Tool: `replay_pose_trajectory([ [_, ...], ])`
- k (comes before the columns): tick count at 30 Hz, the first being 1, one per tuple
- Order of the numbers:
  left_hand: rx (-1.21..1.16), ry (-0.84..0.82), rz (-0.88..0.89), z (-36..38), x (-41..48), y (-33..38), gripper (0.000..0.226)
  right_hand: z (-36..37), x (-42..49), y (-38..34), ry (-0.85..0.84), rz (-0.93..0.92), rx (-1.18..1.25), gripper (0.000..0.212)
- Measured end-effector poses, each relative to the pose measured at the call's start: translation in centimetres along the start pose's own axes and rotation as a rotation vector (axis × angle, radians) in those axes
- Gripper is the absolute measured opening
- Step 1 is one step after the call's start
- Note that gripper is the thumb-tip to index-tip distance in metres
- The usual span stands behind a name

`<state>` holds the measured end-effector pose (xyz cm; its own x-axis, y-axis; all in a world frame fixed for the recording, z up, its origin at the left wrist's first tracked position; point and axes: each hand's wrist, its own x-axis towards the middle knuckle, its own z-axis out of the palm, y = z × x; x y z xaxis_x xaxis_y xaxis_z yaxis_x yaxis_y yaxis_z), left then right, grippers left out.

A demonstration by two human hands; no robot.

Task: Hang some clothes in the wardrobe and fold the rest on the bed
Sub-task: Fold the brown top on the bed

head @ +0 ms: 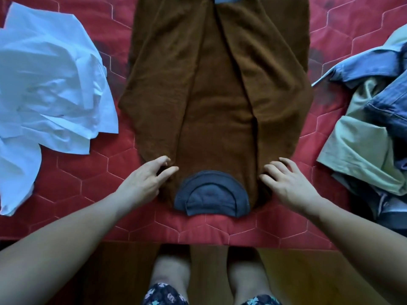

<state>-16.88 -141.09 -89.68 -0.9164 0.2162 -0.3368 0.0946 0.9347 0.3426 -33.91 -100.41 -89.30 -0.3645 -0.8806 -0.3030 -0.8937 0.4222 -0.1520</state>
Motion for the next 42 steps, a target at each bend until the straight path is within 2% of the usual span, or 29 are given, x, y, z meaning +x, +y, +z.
replay_pose_trajectory([
  [3, 0.001, 0.033, 0.058, -1.0, 1.0, -0.5, 0.054, -0.1, -1.6, 0.8, -0.035, -0.034, 0.013, 0.034],
  [5, 0.028, 0.009, 0.112, -1.6, 1.1, -1.0, 0.05, -1.0, -2.0, 1.4, -0.097, -0.04, 0.038, 0.025],
  [7, -0.032, -0.038, 0.033, -2.7, 1.4, -1.4, 0.042, -2.6, -1.4, 2.1, -0.144, 0.018, 0.132, 0.026],
  [10, -0.249, 0.0, -0.278, -6.1, 2.7, -3.0, 0.035, -6.6, 0.7, 3.2, -0.036, 0.295, 0.443, 0.032],
  [13, -0.439, 0.231, -0.514, -12.1, 6.4, -5.9, 0.034, -11.9, 5.1, 6.3, 0.207, 0.685, 0.724, 0.044],
  [16, -0.393, 0.478, -0.61, -18.0, 12.6, -9.4, 0.038, -16.2, 11.8, 12.8, 0.35, 0.895, 0.668, 0.038],
  [17, -0.337, 0.517, -0.667, -19.4, 14.7, -10.5, 0.043, -17.1, 13.9, 14.9, 0.341, 0.963, 0.597, 0.039],
  [19, -0.191, 0.488, -0.739, -20.6, 18.0, -11.4, 0.053, -17.7, 17.2, 16.6, 0.24, 1.028, 0.432, 0.051],
  [21, -0.064, 0.353, -0.603, -20.0, 19.7, -10.2, 0.056, -16.8, 19.3, 15.1, 0.097, 0.848, 0.243, 0.053],
  [23, 0.112, 0.122, -0.398, -17.3, 19.4, -8.3, 0.065, -14.0, 19.5, 12.6, -0.093, 0.56, -0.001, 0.063],
  [25, 0.313, -0.1, -0.297, -13.9, 18.2, -7.1, 0.08, -11.0, 18.6, 10.7, -0.251, 0.42, -0.195, 0.075],
  [26, 0.362, -0.146, -0.293, -12.3, 17.7, -6.9, 0.085, -9.8, 18.0, 10.4, -0.283, 0.425, -0.23, 0.078],
  [28, 0.364, -0.12, -0.334, -10.4, 17.6, -7.0, 0.091, -8.0, 17.1, 10.6, -0.258, 0.449, -0.26, 0.088],
  [30, 0.379, -0.133, -0.336, -9.7, 17.6, -7.0, 0.097, -7.4, 15.7, 10.9, -0.247, 0.377, -0.354, 0.103],
  [31, 0.405, -0.152, -0.321, -9.4, 17.4, -7.2, 0.1, -7.1, 14.8, 11.2, -0.222, 0.321, -0.38, 0.101],
  [33, 0.469, -0.167, -0.297, -9.2, 16.6, -7.5, 0.098, -6.9, 12.9, 11.8, -0.073, 0.232, -0.357, 0.07],
  [35, 0.476, -0.122, -0.29, -9.4, 15.8, -7.5, 0.074, -7.0, 11.5, 12.1, 0.027, 0.229, -0.354, 0.053],
  [37, 0.454, -0.093, -0.275, -9.6, 15.2, -7.0, 0.047, -7.4, 11.1, 11.6, 0.014, 0.255, -0.345, 0.041],
  [38, 0.432, -0.106, -0.262, -9.5, 15.0, -6.8, 0.043, -7.4, 11.0, 11.4, -0.01, 0.258, -0.327, 0.032],
  [40, 0.371, -0.191, -0.249, -9.1, 14.1, -6.0, 0.044, -7.7, 10.2, 10.6, -0.109, 0.287, -0.25, 0.023],
  [42, 0.309, -0.315, -0.241, -7.9, 12.1, -4.9, 0.048, -7.5, 8.2, 9.4, -0.238, 0.277, -0.175, 0.036],
])
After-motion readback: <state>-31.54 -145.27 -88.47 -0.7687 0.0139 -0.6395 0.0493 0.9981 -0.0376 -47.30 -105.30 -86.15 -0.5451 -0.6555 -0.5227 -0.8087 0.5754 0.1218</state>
